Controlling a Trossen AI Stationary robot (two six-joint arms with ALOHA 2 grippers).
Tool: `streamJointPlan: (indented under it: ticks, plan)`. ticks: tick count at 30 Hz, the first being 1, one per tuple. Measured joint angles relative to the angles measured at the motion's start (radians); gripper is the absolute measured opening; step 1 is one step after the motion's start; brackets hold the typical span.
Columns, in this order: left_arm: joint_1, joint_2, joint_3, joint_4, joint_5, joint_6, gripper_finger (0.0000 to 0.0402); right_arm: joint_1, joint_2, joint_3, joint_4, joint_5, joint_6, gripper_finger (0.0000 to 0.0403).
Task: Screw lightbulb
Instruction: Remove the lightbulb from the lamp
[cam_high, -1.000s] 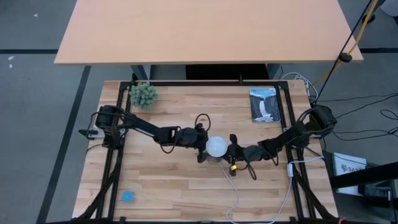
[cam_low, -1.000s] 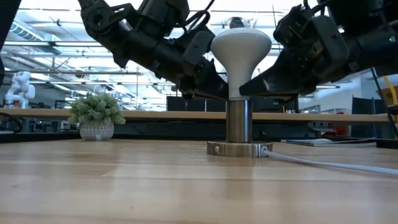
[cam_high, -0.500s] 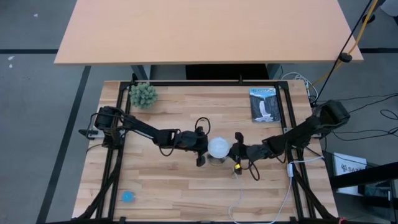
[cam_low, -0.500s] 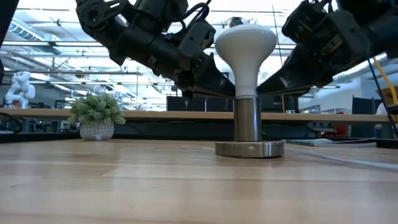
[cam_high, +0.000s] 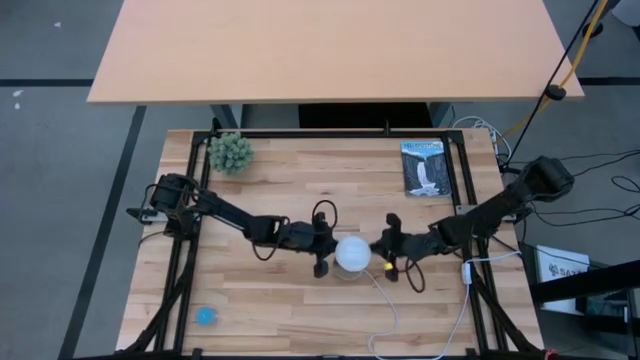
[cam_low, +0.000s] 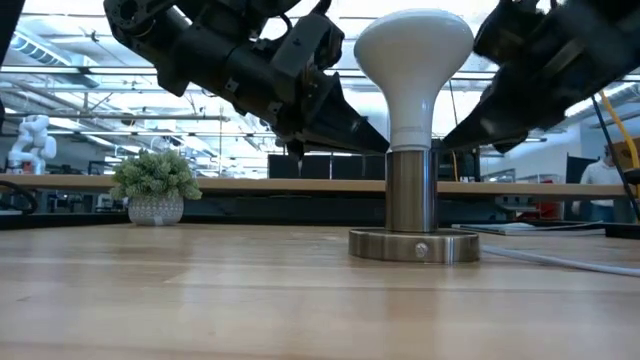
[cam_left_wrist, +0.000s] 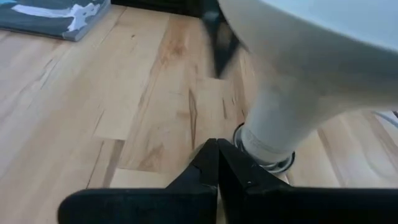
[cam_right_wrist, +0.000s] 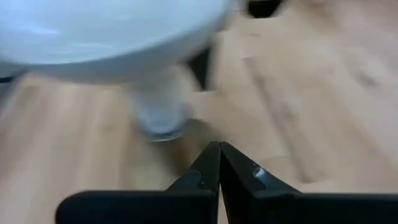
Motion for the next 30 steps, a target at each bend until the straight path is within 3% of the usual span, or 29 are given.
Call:
streamJointPlan:
  ticks: [3, 9, 24, 30]
  plan:
    - [0.004, 0.0, 0.0, 0.0, -0.006, -0.002, 0.0, 0.037, 0.001, 0.0, 0.04, -0.057, 0.01, 0.0]
    - [0.003, -0.014, -0.001, -0.003, -0.007, -0.006, 0.0, 0.08, 0.032, 0.0, 0.138, -0.06, 0.014, 0.0]
    - [-0.014, -0.023, -0.001, -0.015, -0.001, -0.071, 0.0, 0.087, 0.249, 0.0, 0.38, -0.082, 0.013, 0.0]
    - [-0.003, -0.023, -0.001, -0.026, -0.008, -0.071, 0.0, 0.072, 0.254, 0.0, 0.305, -0.085, 0.031, 0.0]
